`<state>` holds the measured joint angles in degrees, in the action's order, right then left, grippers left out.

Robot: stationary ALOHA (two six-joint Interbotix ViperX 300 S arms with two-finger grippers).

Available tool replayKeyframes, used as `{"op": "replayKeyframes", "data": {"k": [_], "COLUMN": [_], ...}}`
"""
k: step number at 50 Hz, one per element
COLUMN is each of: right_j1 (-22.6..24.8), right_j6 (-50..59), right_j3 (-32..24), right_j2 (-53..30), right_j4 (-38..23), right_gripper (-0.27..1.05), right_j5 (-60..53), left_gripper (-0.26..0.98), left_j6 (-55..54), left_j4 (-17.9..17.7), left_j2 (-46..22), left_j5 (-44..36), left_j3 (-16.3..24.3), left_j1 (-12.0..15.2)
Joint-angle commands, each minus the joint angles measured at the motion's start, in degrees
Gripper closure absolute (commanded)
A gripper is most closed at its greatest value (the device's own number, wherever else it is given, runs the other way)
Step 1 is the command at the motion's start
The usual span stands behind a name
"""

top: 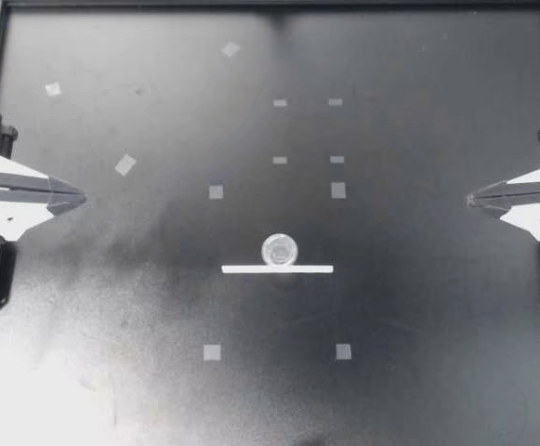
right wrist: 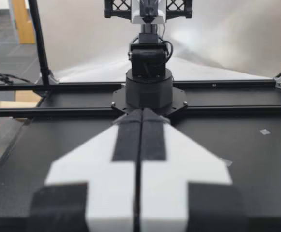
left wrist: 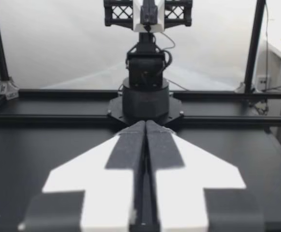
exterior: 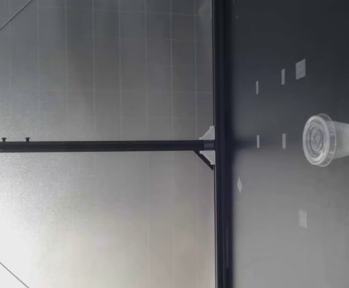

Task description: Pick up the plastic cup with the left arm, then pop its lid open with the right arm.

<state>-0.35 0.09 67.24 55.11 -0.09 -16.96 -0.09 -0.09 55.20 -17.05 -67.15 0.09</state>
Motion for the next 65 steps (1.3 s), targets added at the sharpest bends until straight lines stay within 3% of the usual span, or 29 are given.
{"op": "replayKeyframes", "data": {"k": [1,6,14,20,28,35,51,65], "right_j1": [0.18,0.09,0.09,-0.26,-2.81,-3.08,-3.08,-3.08], "right_j6": [0.26,1.23,3.69,3.6,3.6,3.43,4.13,6.42], "right_j3": [0.18,0.88,0.18,-3.87,-11.95,-16.61,-18.11,-20.3], "right_j2": [-0.09,-0.09,-1.41,-2.55,-6.15,-10.72,-22.59,-35.24], "right_j4": [0.0,0.26,0.35,0.26,0.09,0.09,0.35,0.7], "right_gripper": [0.67,0.8,0.81,0.81,0.81,0.81,0.81,0.81], "right_j5": [-0.18,-0.18,-0.18,2.64,17.23,19.51,19.51,18.11], "left_gripper": [0.63,0.73,0.74,0.73,0.71,0.6,0.19,0.17], "left_j6": [0.44,-0.44,-0.62,0.44,0.79,0.62,-0.09,-2.29], "left_j4": [0.0,-0.09,-0.26,-0.35,-0.35,-0.26,-2.11,-2.55], "left_j2": [0.09,0.09,-0.97,-3.25,-8.61,-15.47,-30.5,-43.95], "left_j5": [-1.49,-3.52,-4.13,-4.13,-4.13,-5.8,-16.61,-19.69], "left_j3": [-1.67,-3.43,-3.6,-1.93,0.18,0.44,0.79,4.04], "left_j1": [0.79,0.79,0.79,0.79,0.88,1.93,3.43,3.43]}}
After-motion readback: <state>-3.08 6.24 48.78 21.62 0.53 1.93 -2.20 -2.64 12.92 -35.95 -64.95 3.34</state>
